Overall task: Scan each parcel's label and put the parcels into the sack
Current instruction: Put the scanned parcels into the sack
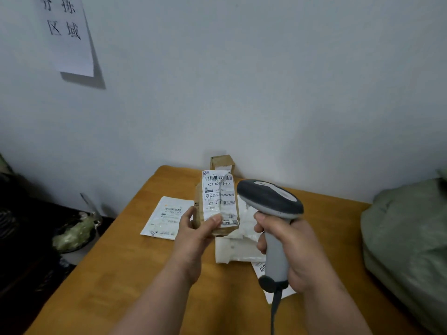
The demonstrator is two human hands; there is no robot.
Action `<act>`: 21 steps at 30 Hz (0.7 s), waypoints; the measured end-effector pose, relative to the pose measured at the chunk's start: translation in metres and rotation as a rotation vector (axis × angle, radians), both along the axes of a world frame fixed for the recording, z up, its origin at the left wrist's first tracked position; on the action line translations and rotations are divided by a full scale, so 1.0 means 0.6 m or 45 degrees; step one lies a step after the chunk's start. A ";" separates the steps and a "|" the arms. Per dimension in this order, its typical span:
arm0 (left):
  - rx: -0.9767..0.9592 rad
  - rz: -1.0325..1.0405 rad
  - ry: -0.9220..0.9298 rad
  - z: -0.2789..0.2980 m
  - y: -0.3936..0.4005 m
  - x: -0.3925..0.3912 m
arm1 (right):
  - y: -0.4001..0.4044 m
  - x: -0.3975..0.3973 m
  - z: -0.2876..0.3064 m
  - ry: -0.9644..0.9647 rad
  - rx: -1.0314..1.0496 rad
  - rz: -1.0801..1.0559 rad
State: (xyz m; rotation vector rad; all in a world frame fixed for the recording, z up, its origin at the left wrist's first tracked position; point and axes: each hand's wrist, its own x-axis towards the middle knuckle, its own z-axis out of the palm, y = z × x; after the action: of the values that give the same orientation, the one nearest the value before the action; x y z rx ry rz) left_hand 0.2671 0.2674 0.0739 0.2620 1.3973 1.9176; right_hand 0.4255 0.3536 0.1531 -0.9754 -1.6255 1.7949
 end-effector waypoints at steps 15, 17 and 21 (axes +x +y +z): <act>0.001 0.029 0.088 0.019 -0.063 0.055 | -0.074 0.057 0.041 0.029 0.143 0.072; 0.007 0.016 0.097 0.019 -0.073 0.053 | -0.084 0.055 0.040 0.029 0.155 0.055; 0.000 -0.004 0.114 0.021 -0.097 0.046 | -0.113 0.051 0.041 -0.002 0.186 0.041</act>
State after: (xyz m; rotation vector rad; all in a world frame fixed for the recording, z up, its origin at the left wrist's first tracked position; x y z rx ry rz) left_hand 0.2949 0.2090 0.0868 0.3536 1.4543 1.9235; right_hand 0.4563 0.2856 0.1777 -0.8891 -1.7557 1.6695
